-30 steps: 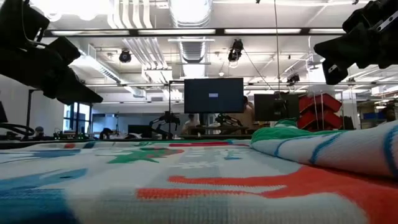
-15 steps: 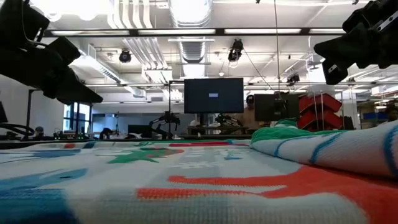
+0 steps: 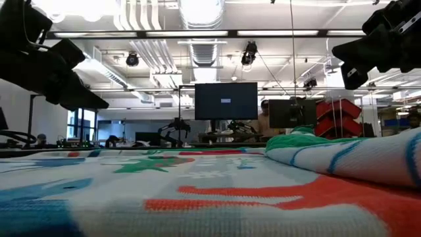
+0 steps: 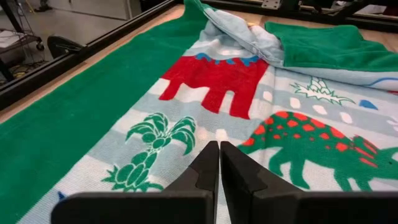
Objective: Roll towel
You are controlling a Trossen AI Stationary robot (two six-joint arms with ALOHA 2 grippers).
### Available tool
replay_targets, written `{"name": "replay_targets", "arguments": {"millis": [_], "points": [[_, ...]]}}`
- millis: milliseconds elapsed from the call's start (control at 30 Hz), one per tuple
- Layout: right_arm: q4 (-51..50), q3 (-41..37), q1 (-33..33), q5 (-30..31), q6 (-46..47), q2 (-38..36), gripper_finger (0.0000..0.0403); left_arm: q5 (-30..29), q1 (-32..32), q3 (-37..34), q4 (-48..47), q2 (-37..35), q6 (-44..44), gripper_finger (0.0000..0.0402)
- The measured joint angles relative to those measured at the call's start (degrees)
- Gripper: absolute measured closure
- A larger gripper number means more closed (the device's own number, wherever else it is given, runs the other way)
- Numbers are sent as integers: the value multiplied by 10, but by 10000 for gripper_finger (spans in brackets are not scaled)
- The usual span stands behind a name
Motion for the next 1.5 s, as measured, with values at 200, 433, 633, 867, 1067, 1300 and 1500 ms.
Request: {"name": "replay_targets", "arguments": {"millis": [200, 433, 633, 867, 1067, 1300, 1500], "points": [[0, 0, 0, 0, 0, 0, 403, 0, 0, 0, 0, 0, 0, 402], [0, 0, 0, 0, 0, 0, 403, 0, 0, 0, 0, 0, 0, 402], [4, 0, 0, 1, -14, 0, 403, 0, 0, 0, 0, 0, 0, 402], [122, 0, 0, 6, -37, 0, 403, 0, 0, 0, 0, 0, -40, 402], [134, 0, 0, 6, -11, 3, 403, -43, 1, 0, 45, 0, -64, 402], [103, 0, 0, 6, 55, 118, 403, -44, 1, 0, 109, 18, -46, 402], [66, 54, 37, -4, 57, 212, 403, -44, 1, 1, 239, 72, -28, 402]]}}
